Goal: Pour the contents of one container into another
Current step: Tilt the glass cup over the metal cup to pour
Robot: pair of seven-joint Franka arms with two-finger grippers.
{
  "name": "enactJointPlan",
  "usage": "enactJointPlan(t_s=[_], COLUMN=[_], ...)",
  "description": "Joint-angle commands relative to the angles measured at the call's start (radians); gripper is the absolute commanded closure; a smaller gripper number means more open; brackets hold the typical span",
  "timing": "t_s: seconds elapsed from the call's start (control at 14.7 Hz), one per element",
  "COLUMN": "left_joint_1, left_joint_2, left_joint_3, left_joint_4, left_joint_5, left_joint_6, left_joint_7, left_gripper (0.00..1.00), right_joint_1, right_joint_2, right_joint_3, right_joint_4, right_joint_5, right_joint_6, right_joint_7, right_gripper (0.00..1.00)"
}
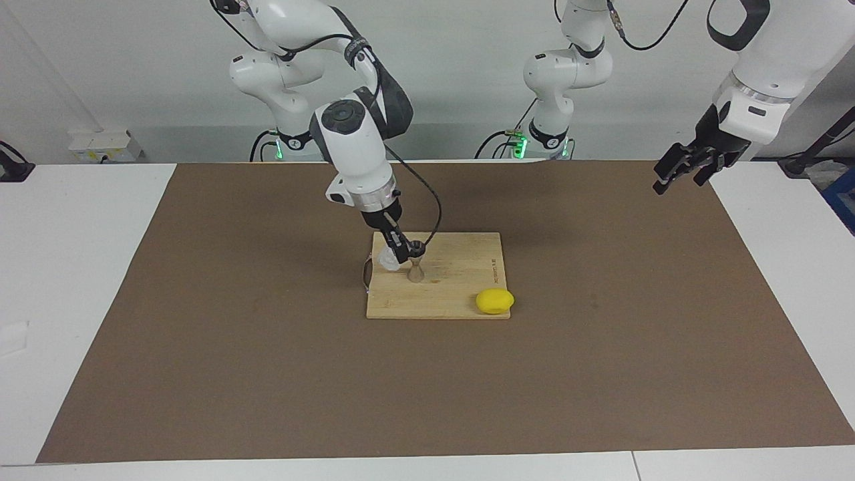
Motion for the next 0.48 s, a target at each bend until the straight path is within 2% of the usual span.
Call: enactJointPlan(t_s=[0.0, 0.2, 0.41], left_joint_1=[-0.001, 0.002, 0.026], left_joint_2=[-0.043, -0.049, -0.077], left_joint_3=[0.012, 0.020, 0.014], left_joint_4=[-0.036, -0.044, -0.101], left_joint_5=[0.020, 0.020, 0.021], left_joint_6=[-0.007, -0.013, 0.013], left_joint_7=[0.012, 0.048, 0.073], left_gripper=[0.00, 0.00, 0.00], right_joint_1=[0.015, 0.044, 0.056], right_joint_2=[0.009, 0.009, 0.009], right_joint_3=[-0.004, -0.004, -0.001], right_joint_4=[0.047, 0.047, 0.047], right_joint_5=[-0.104, -0.167, -0.242], right_joint_6=[-0.041, -0.037, -0.026], right_joint_7=[0.022, 0.027, 0.034], right_gripper=[1.00, 1.00, 1.00])
